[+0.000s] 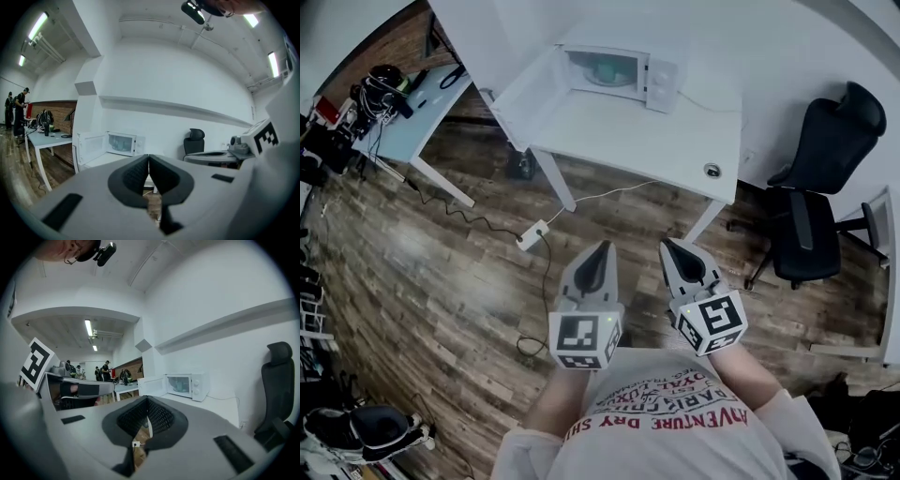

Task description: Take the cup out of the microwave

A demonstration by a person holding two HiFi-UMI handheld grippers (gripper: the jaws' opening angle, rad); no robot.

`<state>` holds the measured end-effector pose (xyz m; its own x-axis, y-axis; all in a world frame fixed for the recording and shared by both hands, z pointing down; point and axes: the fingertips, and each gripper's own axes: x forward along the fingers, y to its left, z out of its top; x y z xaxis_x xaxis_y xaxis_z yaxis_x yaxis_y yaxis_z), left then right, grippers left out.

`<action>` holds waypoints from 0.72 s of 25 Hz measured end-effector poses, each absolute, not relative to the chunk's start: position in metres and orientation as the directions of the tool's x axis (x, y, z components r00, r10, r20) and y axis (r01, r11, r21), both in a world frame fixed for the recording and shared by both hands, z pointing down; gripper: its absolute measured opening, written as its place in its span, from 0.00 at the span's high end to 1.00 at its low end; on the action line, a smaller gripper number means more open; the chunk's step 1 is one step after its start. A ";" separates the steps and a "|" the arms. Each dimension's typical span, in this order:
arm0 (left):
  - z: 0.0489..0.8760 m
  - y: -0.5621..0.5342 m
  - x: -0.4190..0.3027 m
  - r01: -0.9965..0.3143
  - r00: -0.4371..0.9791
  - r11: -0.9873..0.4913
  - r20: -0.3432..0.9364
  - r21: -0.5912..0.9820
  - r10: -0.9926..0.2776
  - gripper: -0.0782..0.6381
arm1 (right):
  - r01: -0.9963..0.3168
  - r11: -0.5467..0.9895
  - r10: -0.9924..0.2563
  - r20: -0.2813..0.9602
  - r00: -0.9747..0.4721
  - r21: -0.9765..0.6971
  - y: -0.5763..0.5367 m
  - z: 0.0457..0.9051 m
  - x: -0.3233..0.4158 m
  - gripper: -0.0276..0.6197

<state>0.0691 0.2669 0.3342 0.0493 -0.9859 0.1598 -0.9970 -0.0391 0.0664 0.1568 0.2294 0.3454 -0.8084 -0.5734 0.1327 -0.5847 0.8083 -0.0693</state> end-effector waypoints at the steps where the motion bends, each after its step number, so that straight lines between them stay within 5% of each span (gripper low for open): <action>1: 0.332 0.260 0.053 -0.997 0.058 -0.049 0.157 0.065 -0.986 0.88 | -0.592 0.803 -0.582 0.128 -0.803 -0.066 0.223 0.343 0.141 0.94; 18: 0.350 0.149 -0.108 -0.987 0.141 -0.124 0.181 0.098 -0.973 0.88 | -0.661 0.747 -0.647 0.154 -0.747 -0.067 0.111 0.349 -0.008 0.94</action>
